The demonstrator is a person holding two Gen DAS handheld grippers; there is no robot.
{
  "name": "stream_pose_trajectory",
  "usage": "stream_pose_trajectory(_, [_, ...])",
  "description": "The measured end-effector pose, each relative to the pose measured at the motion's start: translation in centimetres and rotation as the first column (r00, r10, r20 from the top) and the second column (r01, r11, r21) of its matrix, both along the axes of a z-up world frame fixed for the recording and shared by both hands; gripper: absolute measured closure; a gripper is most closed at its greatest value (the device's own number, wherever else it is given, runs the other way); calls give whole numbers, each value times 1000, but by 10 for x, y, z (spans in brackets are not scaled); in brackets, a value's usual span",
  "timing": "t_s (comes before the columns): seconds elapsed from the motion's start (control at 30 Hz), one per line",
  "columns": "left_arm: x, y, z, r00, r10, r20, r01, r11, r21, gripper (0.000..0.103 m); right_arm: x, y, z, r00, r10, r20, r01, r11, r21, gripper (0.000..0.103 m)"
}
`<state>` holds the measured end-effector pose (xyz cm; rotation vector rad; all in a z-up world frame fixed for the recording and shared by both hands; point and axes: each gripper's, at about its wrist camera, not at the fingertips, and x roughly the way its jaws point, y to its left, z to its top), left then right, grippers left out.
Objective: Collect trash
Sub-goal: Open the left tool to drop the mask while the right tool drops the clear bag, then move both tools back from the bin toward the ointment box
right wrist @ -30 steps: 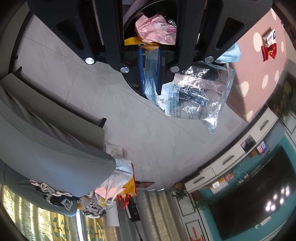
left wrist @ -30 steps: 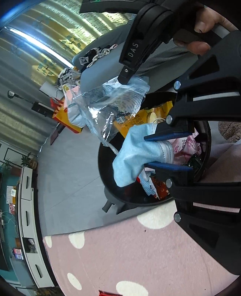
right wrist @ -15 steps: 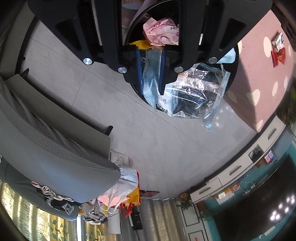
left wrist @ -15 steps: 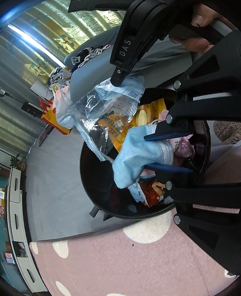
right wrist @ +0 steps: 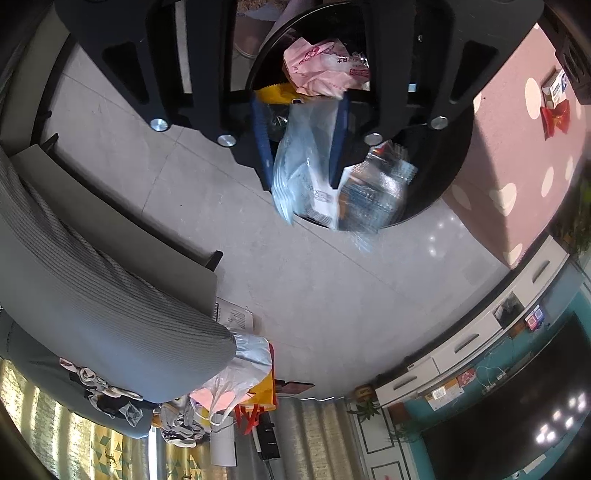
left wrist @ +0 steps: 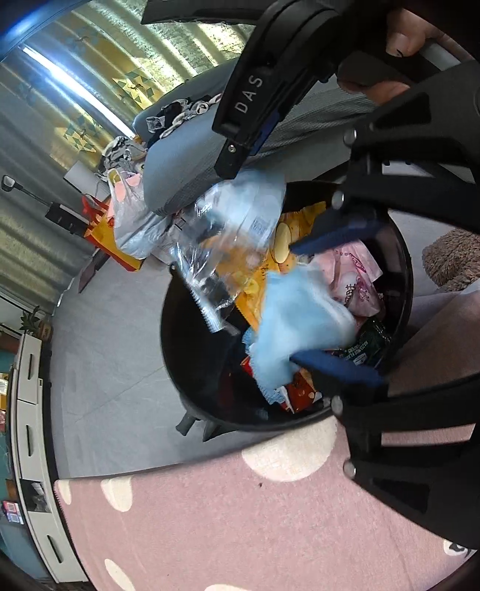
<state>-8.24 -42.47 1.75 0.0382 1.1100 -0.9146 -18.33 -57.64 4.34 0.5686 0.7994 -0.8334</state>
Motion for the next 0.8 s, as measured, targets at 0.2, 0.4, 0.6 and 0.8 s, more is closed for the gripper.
stream_pose_trajectory(0.2, [2, 22, 21, 998, 29, 53, -28, 999, -27, 16, -3, 11, 14, 999, 22, 46, -21, 1000, -23, 45])
stream_pose_trajectory(0.4, [17, 63, 42, 991, 111, 81, -107, 993, -49, 6, 4, 30, 28, 993, 89, 77, -86, 995, -48, 34])
stream_pose_trajectory(0.6, [43, 130, 56, 962, 247, 118, -245, 969, -32, 3, 14, 55, 40, 981, 167, 98, -160, 984, -76, 26])
stream_pose_trajectory(0.8, [76, 220, 57, 895, 431, 114, -431, 902, -19, 3, 33, 87, 51, 957, 267, 116, -256, 961, -106, 24])
